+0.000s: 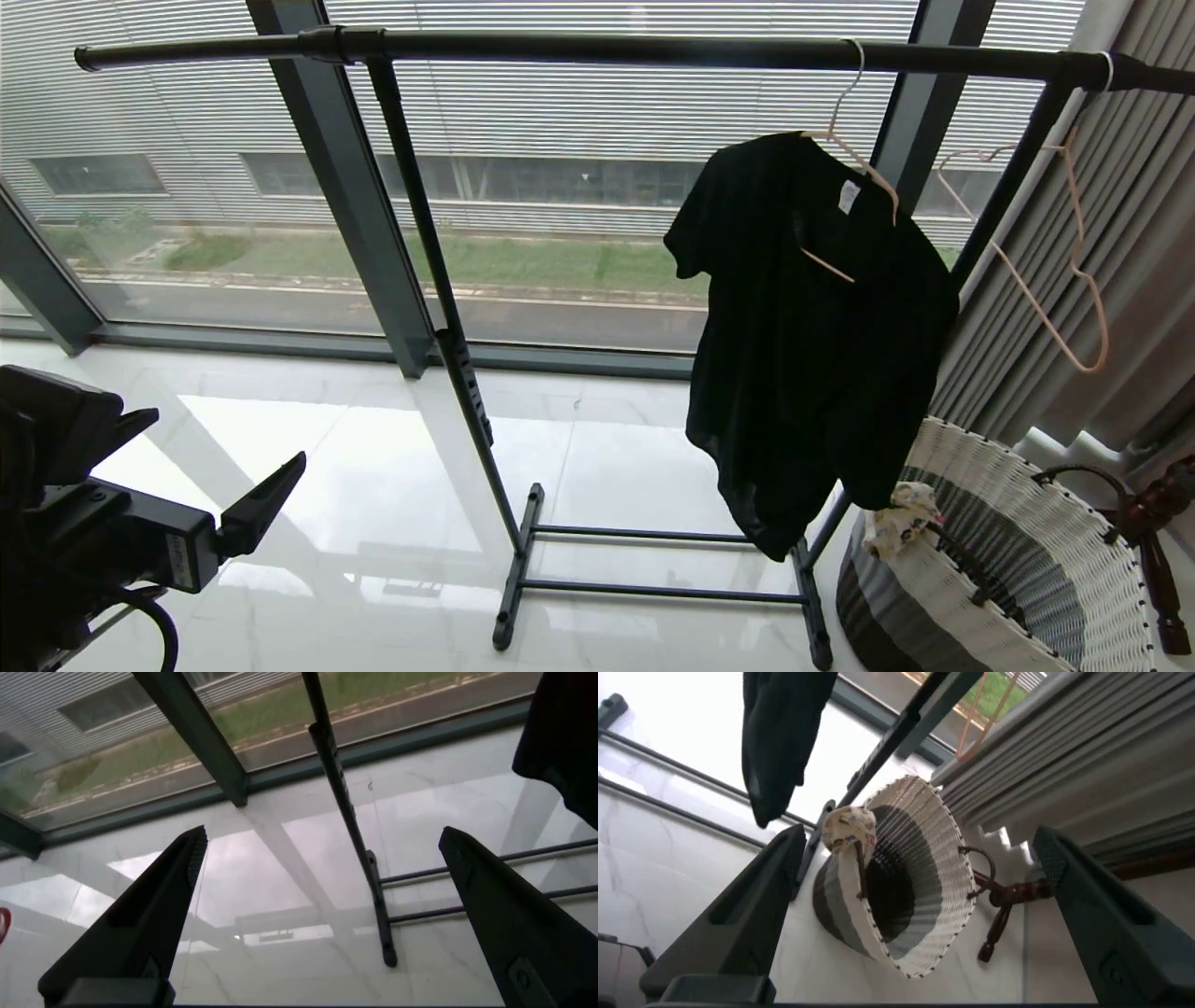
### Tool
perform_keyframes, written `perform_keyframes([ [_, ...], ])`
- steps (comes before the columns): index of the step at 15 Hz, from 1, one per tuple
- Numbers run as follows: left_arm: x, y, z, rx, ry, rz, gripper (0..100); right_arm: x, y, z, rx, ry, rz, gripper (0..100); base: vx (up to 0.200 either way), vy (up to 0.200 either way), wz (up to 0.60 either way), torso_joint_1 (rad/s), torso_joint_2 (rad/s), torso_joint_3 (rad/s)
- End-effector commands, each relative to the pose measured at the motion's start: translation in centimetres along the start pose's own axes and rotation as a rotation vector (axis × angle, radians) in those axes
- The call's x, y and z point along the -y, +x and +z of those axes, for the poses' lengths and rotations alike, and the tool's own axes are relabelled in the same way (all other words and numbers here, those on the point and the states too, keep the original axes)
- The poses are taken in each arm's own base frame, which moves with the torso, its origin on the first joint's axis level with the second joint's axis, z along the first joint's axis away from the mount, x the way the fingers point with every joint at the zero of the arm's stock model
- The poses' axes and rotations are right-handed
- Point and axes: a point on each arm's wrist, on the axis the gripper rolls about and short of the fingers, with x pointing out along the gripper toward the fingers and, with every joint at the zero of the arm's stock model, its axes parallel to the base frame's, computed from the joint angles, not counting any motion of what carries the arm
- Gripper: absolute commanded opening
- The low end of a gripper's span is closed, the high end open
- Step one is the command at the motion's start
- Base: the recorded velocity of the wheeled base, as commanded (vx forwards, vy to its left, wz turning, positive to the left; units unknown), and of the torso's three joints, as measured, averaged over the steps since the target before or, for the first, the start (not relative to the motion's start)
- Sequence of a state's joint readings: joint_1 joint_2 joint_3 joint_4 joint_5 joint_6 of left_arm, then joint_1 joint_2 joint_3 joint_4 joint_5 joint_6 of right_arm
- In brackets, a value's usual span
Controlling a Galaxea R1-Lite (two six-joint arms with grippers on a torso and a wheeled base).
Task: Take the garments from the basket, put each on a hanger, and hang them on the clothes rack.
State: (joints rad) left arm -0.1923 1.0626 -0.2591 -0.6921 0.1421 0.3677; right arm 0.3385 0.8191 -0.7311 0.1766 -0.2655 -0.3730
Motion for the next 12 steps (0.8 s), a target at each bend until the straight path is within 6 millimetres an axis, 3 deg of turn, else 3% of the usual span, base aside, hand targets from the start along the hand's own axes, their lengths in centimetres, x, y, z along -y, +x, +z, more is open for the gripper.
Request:
perform_keyframes([
  [1,-0.6,-0.2,-0.2,-0.009,-0.007,0.049,100,-0.1,-0.5,-1.0,-0.004,0.003,-0.010,100,0.000,0.000,0.00,-0.232,0.50,0.281],
  [8,-1.0,-0.8,-1.1,-0.088,-0.014,0.223,100,-0.6,-0.2,-2.2,-0.047,-0.007,-0.003,100,0.000,0.000,0.00,-0.203,0.49,0.288],
  [12,-0.8,-0.9,-1.6,-0.108,-0.009,0.230,100,-0.8,-0.3,-2.7,-0.055,-0.020,0.000,100,0.000,0.000,0.00,-0.178,0.47,0.294],
])
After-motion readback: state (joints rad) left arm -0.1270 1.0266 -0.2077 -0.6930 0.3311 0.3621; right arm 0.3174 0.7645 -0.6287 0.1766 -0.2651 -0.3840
